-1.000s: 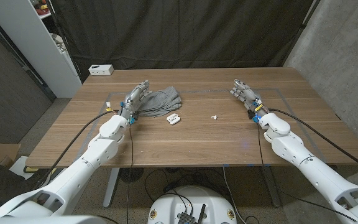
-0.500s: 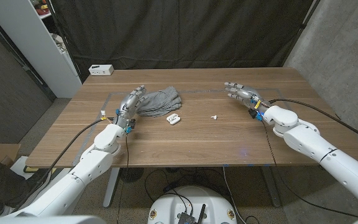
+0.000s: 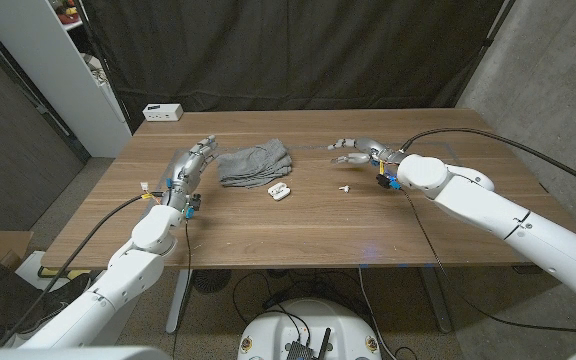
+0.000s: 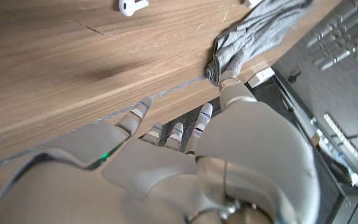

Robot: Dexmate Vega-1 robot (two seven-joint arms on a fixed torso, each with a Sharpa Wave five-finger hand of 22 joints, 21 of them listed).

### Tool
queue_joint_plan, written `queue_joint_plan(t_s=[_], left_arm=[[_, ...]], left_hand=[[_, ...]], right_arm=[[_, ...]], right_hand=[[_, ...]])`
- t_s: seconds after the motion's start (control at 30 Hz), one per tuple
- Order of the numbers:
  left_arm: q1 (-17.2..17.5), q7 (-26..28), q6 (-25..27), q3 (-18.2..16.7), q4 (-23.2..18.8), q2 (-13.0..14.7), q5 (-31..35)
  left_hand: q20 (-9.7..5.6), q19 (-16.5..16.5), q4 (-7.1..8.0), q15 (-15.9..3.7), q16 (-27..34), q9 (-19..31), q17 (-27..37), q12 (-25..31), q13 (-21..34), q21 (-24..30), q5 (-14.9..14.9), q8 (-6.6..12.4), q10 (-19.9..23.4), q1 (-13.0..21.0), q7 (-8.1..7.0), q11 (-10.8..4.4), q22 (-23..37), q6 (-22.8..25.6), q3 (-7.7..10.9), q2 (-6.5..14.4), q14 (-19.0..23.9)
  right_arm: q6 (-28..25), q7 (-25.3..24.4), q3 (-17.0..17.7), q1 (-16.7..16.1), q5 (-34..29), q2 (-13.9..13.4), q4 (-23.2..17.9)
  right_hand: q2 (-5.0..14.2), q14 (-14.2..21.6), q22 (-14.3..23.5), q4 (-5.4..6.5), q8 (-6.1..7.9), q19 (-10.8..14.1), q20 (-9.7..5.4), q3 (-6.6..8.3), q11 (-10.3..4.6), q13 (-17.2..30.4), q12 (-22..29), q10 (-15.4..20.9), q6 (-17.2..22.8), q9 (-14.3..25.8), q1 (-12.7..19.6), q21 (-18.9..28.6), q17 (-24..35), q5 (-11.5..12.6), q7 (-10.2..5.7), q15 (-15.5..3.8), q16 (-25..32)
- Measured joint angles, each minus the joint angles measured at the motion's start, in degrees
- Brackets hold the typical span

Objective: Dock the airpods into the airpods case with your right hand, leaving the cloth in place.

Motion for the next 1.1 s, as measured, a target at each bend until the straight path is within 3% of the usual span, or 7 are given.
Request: queue_joint_plan(t_s=[0.13, 0.23, 0.27, 0.37, 0.67, 0.87, 1.1], left_arm=[[-0.07, -0.55, -0.78, -0.43, 0.87, 0.22, 0.04], [-0.07, -1.22, -1.48, -0.43, 0.87, 0.22, -0.03], [-0.78, -1.52, -1.77, -0.74, 2.47, 0.13, -0.11], [-1.3, -2.11, -2.31, -0.81, 3.48, -0.21, -0.36], [-2.5, -2.78, -3.25, -0.59, 5.26, -0.87, -0.16], [-3.01, -2.8, -3.39, -0.21, 5.86, -1.06, 0.21], [-3.18, -2.59, -3.39, 0.12, 6.06, -1.24, 0.54]], left_hand=[[0.2, -0.2, -0.24, -0.23, 0.0, 0.23, 0.0, 0.0, 0.0, -0.22, 0.17, 0.07, 0.0, 0.23, -0.2, 0.0, 0.0, 0.82, -0.24, -0.23, -0.22], [0.2, -0.2, -0.48, -0.31, 0.0, 0.27, 0.0, 0.0, 0.0, -0.44, 0.41, 0.54, 0.23, 0.23, -0.28, -0.22, 0.0, 2.24, -0.48, -0.22, -0.31], [0.2, -0.2, -0.48, -0.32, 0.0, 0.27, 0.0, 0.0, 0.0, -0.44, 0.41, 0.58, 0.22, 0.21, -0.26, -0.22, 0.0, 2.38, -0.48, -0.24, -0.31], [0.21, -0.2, -0.64, -0.31, 0.0, 0.27, 0.0, 0.0, 0.11, -0.65, 0.41, 0.76, 0.41, 0.01, 0.16, -0.41, -0.01, 3.39, -0.66, -0.44, -0.31], [0.21, -0.2, -0.55, -0.32, -0.01, 0.26, -0.01, 0.0, 0.27, -0.74, 0.4, 0.96, 0.61, 0.01, 0.27, -0.21, -0.01, 4.12, -0.87, -0.44, -0.3], [0.21, -0.2, -0.7, -0.53, -0.03, 0.26, -0.01, 0.0, 0.27, -0.87, 0.61, 0.98, 0.61, 0.01, 0.36, -0.21, -0.01, 4.22, -1.03, -0.44, -0.08], [0.21, -0.2, -0.7, -0.53, -0.03, 0.26, -0.01, 0.0, 0.26, -1.09, 0.83, 0.97, 0.92, 0.4, 0.66, -0.52, -0.01, 4.52, -1.03, -0.05, -0.08]], right_arm=[[-2.96, 2.44, -3.99, 3.12, -4.58, 1.07, -0.9], [-2.96, 2.44, -6.72, 5.26, -4.58, 2.12, -1.11], [-5.17, 5.41, -7.62, 5.97, -9.49, 2.48, -1.12], [-5.96, 7.16, -9.89, 7.75, -12.36, 3.51, -0.98], [-6.57, 11.84, -15.54, 12.22, -18.71, 6.64, 1.92], [-6.2, 15.72, -18.46, 14.75, -23.03, 9.02, 4.88], [-5.04, 20.19, -21.57, 18.03, -26.64, 12.65, 9.8]], right_hand=[[0.72, -0.27, 0.0, -0.25, 0.0, -0.36, -0.36, 1.06, -0.1, 0.0, 0.0, -0.7, -0.59, 0.0, 1.95, 0.0, 0.28, 0.23, -0.03, -0.27, 0.05], [1.52, -0.74, 0.0, -0.46, 0.0, -0.7, -0.7, 2.24, -0.43, 0.0, 0.0, -1.03, -0.59, 0.0, 4.11, 0.25, 0.28, 0.88, -0.03, -0.74, 0.23], [1.66, -0.74, 0.0, -0.56, 0.0, -0.82, -0.82, 2.43, -0.43, 0.0, 0.0, -1.03, -0.59, 0.0, 4.59, 0.29, 0.28, 1.12, -0.03, -0.74, 0.23], [1.66, -0.74, 0.0, -0.56, 0.0, -0.96, -0.96, 2.89, -0.68, 0.0, 0.0, -1.29, -0.79, 0.0, 5.27, 0.29, 0.28, 1.33, -0.22, -0.74, 0.23], [1.73, -0.74, 0.01, -0.28, 0.0, -1.26, -1.27, 3.16, -0.7, -0.01, 0.09, -1.92, -1.16, 0.0, 6.25, 0.29, 0.11, 1.77, -0.04, -0.74, 0.58], [1.73, -0.3, 0.01, 0.86, 0.92, -1.26, -1.27, 2.89, -0.85, -0.16, 0.84, -0.55, 1.66, 0.27, 6.25, 0.29, 0.21, 1.62, 0.11, -0.96, 1.11], [2.12, -0.01, 0.01, 1.19, 1.43, -0.83, -1.69, 2.56, -0.92, -0.01, 0.94, 0.14, 3.12, 0.27, 5.86, 0.69, 0.27, 1.33, -0.02, -1.05, 1.13]])
